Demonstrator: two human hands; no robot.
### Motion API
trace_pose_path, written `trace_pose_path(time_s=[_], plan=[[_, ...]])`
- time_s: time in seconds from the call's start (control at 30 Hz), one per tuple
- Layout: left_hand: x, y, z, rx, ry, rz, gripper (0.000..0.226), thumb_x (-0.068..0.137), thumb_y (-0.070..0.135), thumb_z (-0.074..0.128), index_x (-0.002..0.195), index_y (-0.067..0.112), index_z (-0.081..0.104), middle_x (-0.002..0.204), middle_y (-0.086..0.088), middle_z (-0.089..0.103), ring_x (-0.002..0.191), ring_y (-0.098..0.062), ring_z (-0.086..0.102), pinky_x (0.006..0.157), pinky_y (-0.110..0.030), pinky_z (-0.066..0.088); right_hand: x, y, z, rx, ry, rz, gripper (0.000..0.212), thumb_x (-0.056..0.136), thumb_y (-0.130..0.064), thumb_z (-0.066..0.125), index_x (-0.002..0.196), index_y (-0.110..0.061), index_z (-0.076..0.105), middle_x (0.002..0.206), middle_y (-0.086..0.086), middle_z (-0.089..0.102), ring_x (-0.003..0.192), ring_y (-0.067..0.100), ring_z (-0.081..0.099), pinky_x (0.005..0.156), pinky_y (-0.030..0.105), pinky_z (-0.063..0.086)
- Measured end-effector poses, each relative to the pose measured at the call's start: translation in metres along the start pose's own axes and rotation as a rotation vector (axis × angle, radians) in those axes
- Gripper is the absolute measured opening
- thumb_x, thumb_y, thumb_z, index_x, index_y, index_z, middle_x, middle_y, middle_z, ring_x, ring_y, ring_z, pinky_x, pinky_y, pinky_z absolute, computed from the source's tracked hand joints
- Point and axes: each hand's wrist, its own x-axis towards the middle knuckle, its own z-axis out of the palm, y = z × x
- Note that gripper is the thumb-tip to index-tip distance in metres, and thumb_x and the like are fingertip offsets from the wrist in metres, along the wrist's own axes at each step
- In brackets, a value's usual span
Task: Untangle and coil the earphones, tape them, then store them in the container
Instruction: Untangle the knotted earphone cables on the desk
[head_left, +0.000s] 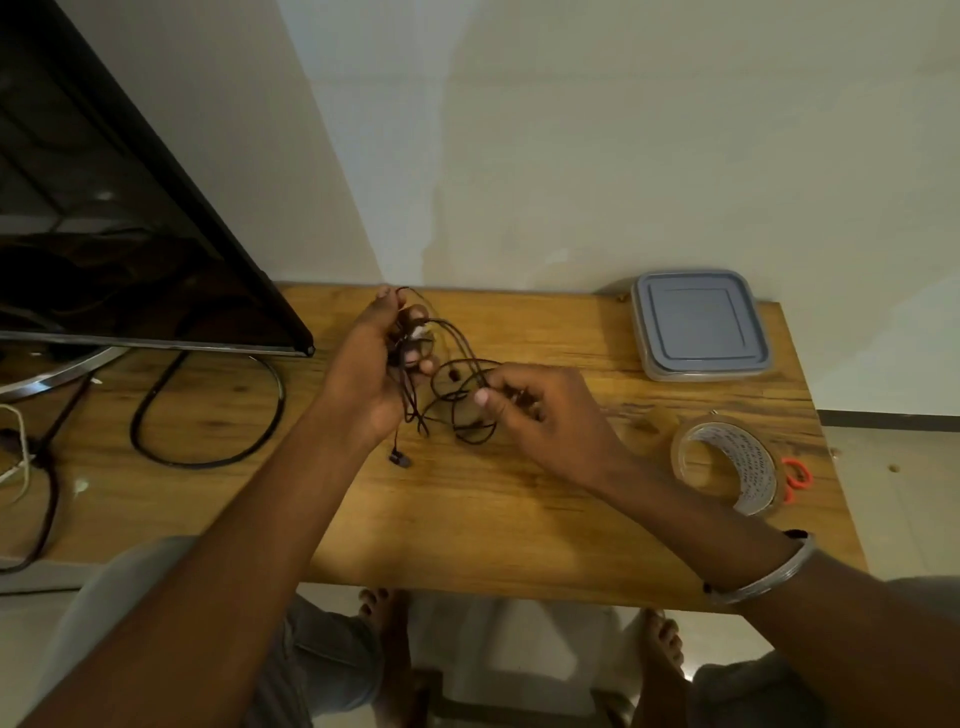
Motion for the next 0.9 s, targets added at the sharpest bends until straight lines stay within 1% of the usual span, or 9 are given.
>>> trace_pose_path(time_s=[0.13, 0.23, 0.37, 0.43, 0.53, 0.67, 0.77, 0.83, 0.9], plan=[[-0.001, -0.003, 0.003, 0.357, 0.128, 0.164, 0.023, 0.098, 0.035, 0.057, 0.115, 0.019, 0.055, 0.109, 0.001, 0.059, 0.064, -0.011, 0.054, 0.05, -0.027, 0.046, 0.009, 0.0, -0.011, 0.013, 0.193, -0.029, 0.017, 0.097, -0.02, 0.066, 0.103, -0.01, 0.077, 0.093, 0.0, 0.068, 0.086, 0.008, 0.061, 0.064, 0.016, 0.042], [-0.001, -0.011, 0.0, 0.729, 0.163, 0.348, 0.046, 0.092, 0.039, 0.066, 0.133, 0.027, 0.05, 0.135, 0.008, 0.049, 0.098, -0.011, 0.06, 0.072, -0.028, 0.054, 0.014, -0.004, -0.017, 0.067, 0.226, -0.035, 0.02, 0.097, -0.017, 0.065, 0.111, -0.011, 0.077, 0.091, 0.002, 0.069, 0.084, 0.009, 0.063, 0.066, 0.024, 0.049], [-0.007, -0.019, 0.0, 1.031, -0.027, 0.564, 0.063, 0.085, 0.049, 0.071, 0.141, 0.034, 0.046, 0.15, 0.013, 0.032, 0.123, -0.012, 0.048, 0.092, -0.027, 0.048, 0.017, -0.008, -0.024, 0.123, 0.259, -0.042, 0.02, 0.097, -0.017, 0.064, 0.113, -0.014, 0.075, 0.087, -0.011, 0.073, 0.074, 0.004, 0.067, 0.062, 0.02, 0.05], [-0.01, -0.023, 0.002, 1.089, -0.195, 0.624, 0.065, 0.082, 0.05, 0.073, 0.141, 0.036, 0.048, 0.148, 0.016, 0.039, 0.13, -0.01, 0.046, 0.099, -0.03, 0.046, 0.017, -0.011, -0.027, 0.106, 0.25, -0.049, 0.019, 0.098, -0.016, 0.063, 0.114, -0.014, 0.075, 0.085, -0.018, 0.071, 0.067, -0.001, 0.067, 0.057, 0.016, 0.05], [-0.008, -0.027, 0.001, 1.216, -0.287, 0.741, 0.045, 0.087, 0.032, 0.074, 0.13, 0.025, 0.061, 0.117, 0.006, 0.066, 0.108, -0.012, 0.061, 0.09, -0.04, 0.051, 0.016, -0.017, -0.036, -0.105, 0.232, -0.21, 0.019, 0.098, -0.009, 0.063, 0.114, -0.008, 0.074, 0.091, -0.021, 0.069, 0.068, -0.011, 0.063, 0.061, 0.013, 0.051], [0.0, -0.02, -0.007, 1.324, -0.053, 0.904, 0.01, 0.094, 0.022, 0.065, 0.095, 0.016, 0.072, 0.083, 0.003, 0.063, 0.081, -0.017, 0.057, 0.07, -0.031, 0.043, 0.017, -0.017, -0.044, -0.307, 0.348, -0.292, 0.017, 0.101, -0.013, 0.057, 0.106, -0.004, 0.071, 0.085, -0.001, 0.07, 0.073, 0.012, 0.062, 0.062, 0.033, 0.051], [0.004, -0.015, -0.015, 1.424, 0.103, 0.893, 0.013, 0.095, 0.021, 0.061, 0.091, 0.013, 0.07, 0.085, 0.001, 0.058, 0.085, -0.019, 0.054, 0.07, -0.029, 0.038, 0.02, -0.021, -0.047, -0.253, 0.438, -0.252, 0.017, 0.103, -0.016, 0.055, 0.101, -0.006, 0.069, 0.078, -0.003, 0.064, 0.068, 0.014, 0.056, 0.058, 0.032, 0.044], [0.004, -0.013, -0.016, 1.285, 0.148, 0.82, 0.014, 0.097, 0.02, 0.058, 0.091, 0.016, 0.07, 0.087, -0.001, 0.061, 0.083, -0.018, 0.057, 0.071, -0.032, 0.044, 0.022, -0.025, -0.051, -0.099, 0.48, -0.193, 0.018, 0.105, -0.015, 0.051, 0.101, -0.005, 0.065, 0.068, -0.001, 0.056, 0.056, 0.009, 0.048, 0.048, 0.031, 0.037], [0.004, -0.009, -0.014, 1.093, 0.211, 0.755, 0.016, 0.098, 0.021, 0.055, 0.092, 0.02, 0.07, 0.093, 0.0, 0.062, 0.084, -0.006, 0.058, 0.074, -0.026, 0.046, 0.024, -0.025, -0.052, -0.007, 0.548, -0.136, 0.02, 0.107, -0.015, 0.045, 0.102, -0.003, 0.06, 0.063, 0.002, 0.05, 0.05, 0.015, 0.042, 0.043, 0.038, 0.033]])
